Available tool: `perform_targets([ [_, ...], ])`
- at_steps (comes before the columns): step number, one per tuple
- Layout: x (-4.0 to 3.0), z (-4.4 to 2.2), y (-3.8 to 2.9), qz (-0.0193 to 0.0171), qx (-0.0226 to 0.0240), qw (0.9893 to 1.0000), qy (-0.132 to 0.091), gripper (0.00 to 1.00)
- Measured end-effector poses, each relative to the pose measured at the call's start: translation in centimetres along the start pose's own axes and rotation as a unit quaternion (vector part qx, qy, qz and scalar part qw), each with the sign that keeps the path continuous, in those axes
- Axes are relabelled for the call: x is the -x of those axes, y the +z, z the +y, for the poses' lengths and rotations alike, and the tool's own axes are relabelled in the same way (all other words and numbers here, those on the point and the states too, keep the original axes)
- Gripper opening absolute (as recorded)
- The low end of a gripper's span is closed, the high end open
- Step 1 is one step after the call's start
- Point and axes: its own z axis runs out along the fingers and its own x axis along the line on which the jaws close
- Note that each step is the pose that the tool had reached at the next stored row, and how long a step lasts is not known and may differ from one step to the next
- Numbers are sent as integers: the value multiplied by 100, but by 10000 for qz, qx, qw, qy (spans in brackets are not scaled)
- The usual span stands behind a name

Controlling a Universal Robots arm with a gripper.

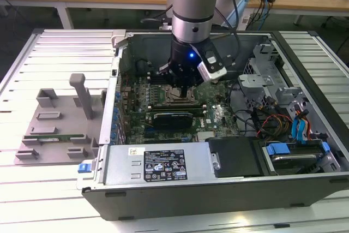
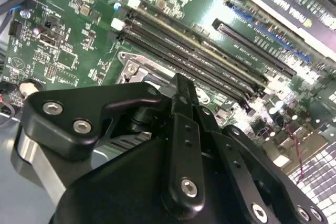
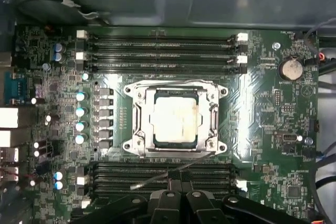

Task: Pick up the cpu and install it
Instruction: 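Install the second cpu locking lever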

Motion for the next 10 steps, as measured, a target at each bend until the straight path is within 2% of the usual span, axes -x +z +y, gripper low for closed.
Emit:
perform_targets([
  [1,-6,-57,-1,-1,78,10000,0,11],
  [3,-20,-87,0,-3,161,9999,1,11],
  [4,-33,-103,0,-3,226,9997,2,11],
  [5,-41,-114,0,-4,251,9997,3,11],
  [7,-86,-158,1,-6,355,9994,3,11],
  [9,-113,-158,2,-9,420,9991,3,11],
  [10,-129,-159,2,-11,474,9989,3,11],
])
